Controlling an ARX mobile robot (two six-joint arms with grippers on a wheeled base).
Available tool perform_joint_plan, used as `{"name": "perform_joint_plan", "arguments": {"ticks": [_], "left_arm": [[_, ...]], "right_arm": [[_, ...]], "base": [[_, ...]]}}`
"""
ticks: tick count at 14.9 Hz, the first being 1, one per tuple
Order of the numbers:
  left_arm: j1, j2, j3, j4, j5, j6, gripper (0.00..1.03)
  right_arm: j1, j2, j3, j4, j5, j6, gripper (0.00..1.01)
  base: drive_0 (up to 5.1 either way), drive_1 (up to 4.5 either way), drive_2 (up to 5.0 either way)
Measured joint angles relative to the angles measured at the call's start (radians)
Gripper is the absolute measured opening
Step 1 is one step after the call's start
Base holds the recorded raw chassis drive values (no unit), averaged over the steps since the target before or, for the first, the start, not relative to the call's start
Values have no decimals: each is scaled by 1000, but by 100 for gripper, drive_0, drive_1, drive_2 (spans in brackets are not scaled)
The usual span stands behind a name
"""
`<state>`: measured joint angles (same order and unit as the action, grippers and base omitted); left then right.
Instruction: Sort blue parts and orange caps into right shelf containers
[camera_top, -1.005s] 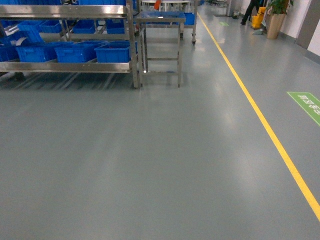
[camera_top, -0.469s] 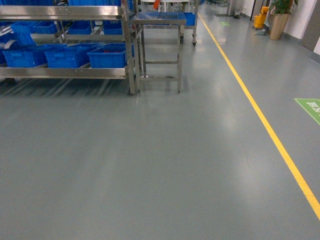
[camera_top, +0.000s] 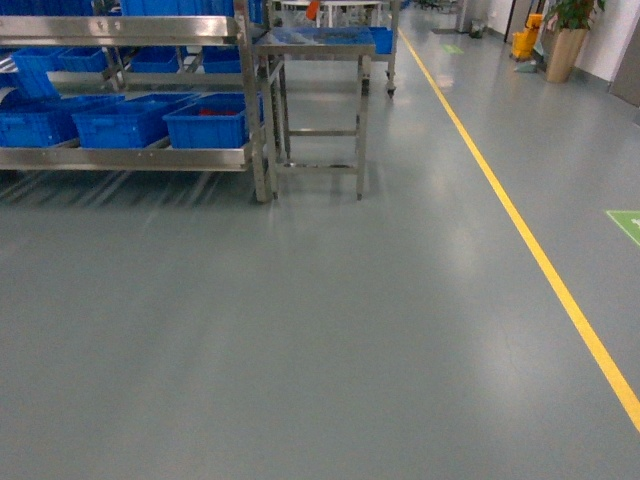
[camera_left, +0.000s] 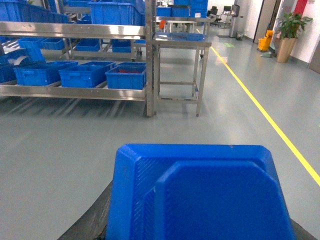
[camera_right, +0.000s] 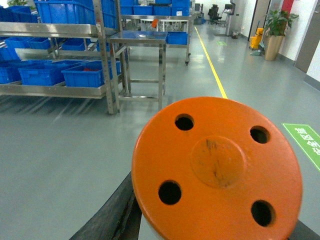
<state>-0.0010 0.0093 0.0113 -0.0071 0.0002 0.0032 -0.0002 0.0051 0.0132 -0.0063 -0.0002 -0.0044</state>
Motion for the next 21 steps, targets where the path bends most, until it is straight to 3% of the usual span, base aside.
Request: {"name": "perform_joint_plan", "arguments": {"ticks": [21], "left_arm": [[0,0,0,-1,-1,0,43]], "right_arm": [[0,0,0,0,0,0,44]], "base": [[-2,431,-435]]}}
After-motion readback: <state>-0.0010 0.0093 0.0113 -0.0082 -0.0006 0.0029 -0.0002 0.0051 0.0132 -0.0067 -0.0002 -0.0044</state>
